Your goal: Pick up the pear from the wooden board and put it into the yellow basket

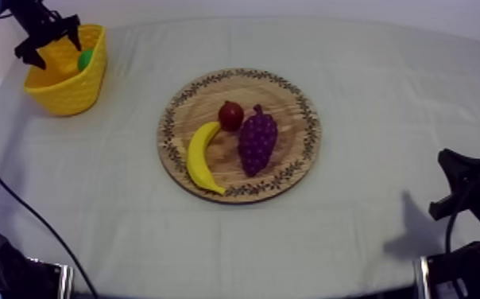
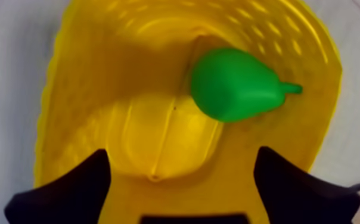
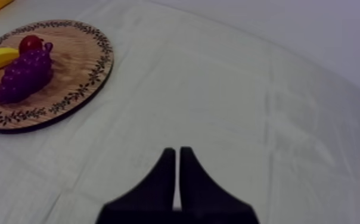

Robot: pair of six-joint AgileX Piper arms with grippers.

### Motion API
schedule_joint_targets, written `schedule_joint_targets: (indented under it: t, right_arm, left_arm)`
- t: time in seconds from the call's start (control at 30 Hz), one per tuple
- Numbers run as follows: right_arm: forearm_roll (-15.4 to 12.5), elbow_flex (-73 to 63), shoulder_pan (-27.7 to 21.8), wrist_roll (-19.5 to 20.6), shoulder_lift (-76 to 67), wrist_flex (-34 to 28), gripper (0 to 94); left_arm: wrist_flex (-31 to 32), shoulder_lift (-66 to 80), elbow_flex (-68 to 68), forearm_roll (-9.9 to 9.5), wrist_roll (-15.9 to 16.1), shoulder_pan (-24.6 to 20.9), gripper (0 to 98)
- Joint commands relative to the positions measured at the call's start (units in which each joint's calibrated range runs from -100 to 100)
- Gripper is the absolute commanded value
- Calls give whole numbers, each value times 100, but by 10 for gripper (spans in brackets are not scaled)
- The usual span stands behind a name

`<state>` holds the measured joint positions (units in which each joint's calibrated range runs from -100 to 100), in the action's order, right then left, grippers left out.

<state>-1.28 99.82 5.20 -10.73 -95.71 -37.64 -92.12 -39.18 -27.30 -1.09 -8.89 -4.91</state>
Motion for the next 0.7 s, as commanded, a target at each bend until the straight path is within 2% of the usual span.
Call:
schedule_joint_targets:
  t: [0.0,0.2,0.67]
  right_arm:
    - [-1,-5,1,1,-4,-2,4]
    - [-1,-5,1,1,-4,-2,4]
    - [-1,-5,1,1,-4,-2,4]
  left_arm:
    - [80,158,218,6,14,12,770]
    - [302,868,867,13,41,98,627]
    - [361,2777,2152,18,-1,180,425]
